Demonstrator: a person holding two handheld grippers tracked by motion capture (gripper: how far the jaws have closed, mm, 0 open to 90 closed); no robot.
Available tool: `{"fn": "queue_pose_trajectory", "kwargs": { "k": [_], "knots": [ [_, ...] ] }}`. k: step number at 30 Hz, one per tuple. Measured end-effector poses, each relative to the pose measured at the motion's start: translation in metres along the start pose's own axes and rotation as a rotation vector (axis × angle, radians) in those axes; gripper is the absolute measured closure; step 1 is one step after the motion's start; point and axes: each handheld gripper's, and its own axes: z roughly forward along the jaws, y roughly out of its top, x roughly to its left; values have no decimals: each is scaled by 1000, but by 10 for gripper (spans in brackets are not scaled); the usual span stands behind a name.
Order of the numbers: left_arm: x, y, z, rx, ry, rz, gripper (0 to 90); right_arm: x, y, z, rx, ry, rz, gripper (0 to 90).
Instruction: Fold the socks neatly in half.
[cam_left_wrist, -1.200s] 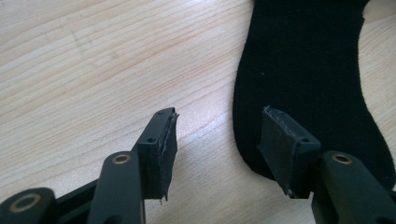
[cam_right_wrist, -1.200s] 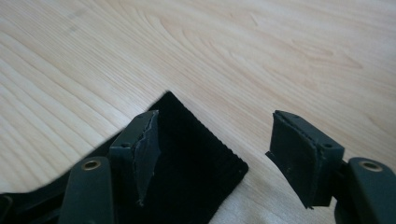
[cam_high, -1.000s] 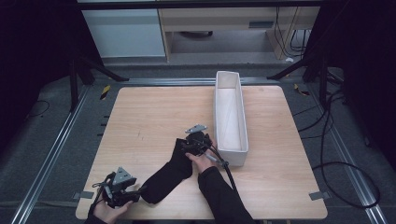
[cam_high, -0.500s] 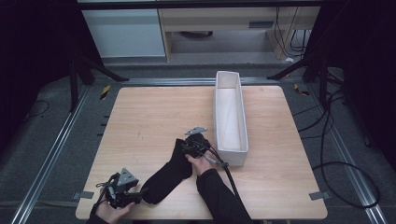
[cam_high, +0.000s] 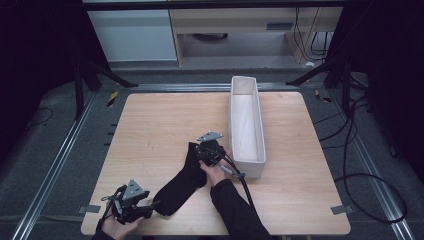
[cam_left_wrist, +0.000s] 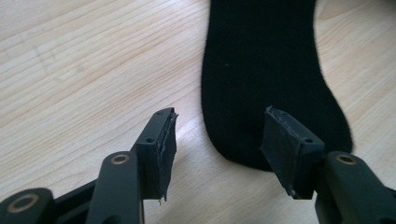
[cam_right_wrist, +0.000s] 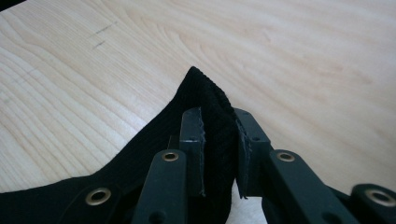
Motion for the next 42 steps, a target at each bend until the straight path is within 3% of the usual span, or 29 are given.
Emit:
{"fn": "queue_pose_trajectory", "kwargs": {
  "k": [6, 7, 8, 17, 21, 26, 33, 42],
  "knots": [
    [-2, 0, 2, 11, -19, 5, 442, 4, 6, -7, -17, -48, -54, 759],
    [-4, 0, 2, 17, -37, -3, 441, 4, 6, -8, -21, -53, -57, 759],
    [-3, 0, 2, 15, -26, 9, 441, 4, 7, -8, -25, -57, -60, 759],
    [-9, 1, 5, 18, -57, 29, 444, 2, 11, -11, -31, -83, -86, 758],
    [-10, 1, 9, 30, -54, 36, 458, 3, 11, -17, -63, -6, -67, 755],
    [-11, 2, 14, 31, -53, 30, 469, 11, 10, -34, -100, 64, -112, 753],
    [-15, 6, 17, 22, -53, 36, 470, 32, -1, -50, -127, 158, -155, 752],
    [-18, 8, 22, 26, -61, 42, 473, 63, -23, -51, -111, 241, -206, 751]
  ]
}}
